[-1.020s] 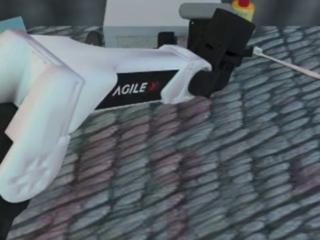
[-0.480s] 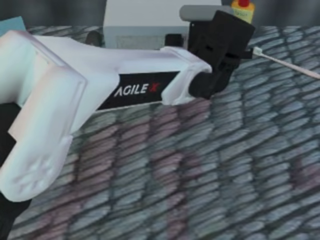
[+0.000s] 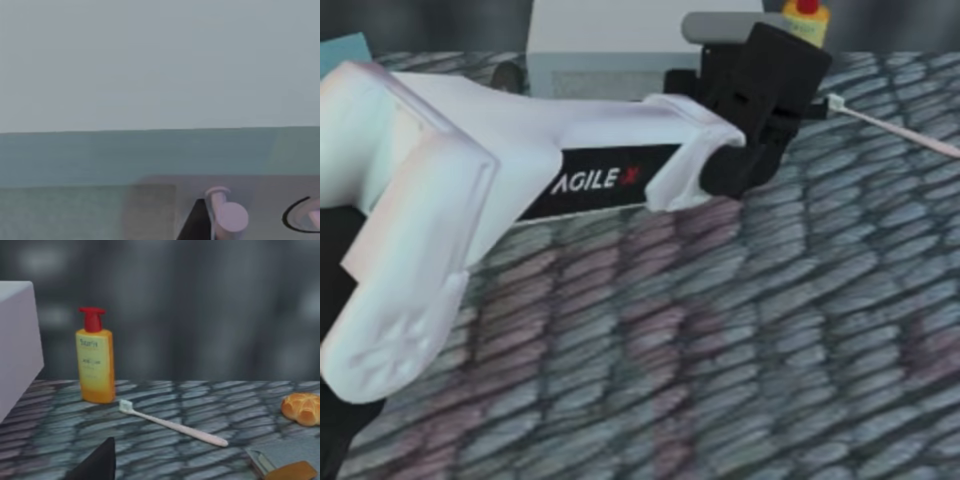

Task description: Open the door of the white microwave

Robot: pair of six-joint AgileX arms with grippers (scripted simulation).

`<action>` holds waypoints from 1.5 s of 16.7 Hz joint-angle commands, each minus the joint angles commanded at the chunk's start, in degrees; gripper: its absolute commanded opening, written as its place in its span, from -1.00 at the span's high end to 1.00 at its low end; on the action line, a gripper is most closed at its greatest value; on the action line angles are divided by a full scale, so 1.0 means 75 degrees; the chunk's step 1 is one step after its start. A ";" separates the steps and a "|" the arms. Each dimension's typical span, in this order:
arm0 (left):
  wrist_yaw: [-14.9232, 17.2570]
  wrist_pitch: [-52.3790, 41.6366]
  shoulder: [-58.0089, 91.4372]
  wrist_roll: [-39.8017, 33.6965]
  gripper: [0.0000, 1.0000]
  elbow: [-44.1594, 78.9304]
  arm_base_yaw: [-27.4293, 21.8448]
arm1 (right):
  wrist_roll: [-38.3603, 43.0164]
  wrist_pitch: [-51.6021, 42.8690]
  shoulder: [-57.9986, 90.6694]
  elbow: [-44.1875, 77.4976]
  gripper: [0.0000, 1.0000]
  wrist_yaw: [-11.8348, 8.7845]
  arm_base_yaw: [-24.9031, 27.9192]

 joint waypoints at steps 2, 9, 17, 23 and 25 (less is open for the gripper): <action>0.0000 0.0000 0.0000 0.0000 1.00 0.0000 0.0000 | 0.0000 0.0000 0.0000 0.0000 -1.00 0.0000 0.0000; 0.0371 -0.1238 0.0284 -0.0345 1.00 0.0806 -0.0376 | 0.0000 0.0000 0.0000 0.0000 -1.00 0.0000 0.0000; 0.1584 -0.5970 0.1483 -0.1381 1.00 0.4293 -0.0009 | 0.0000 0.0000 0.0000 0.0000 -1.00 0.0000 0.0000; 0.2419 -0.8617 0.1990 -0.1975 1.00 0.6244 0.0273 | 0.0000 0.0000 0.0000 0.0000 -1.00 0.0000 0.0000; 0.2523 -0.8883 0.2052 -0.2042 1.00 0.6471 0.0309 | 0.0000 0.0000 0.0000 0.0000 -1.00 0.0000 0.0000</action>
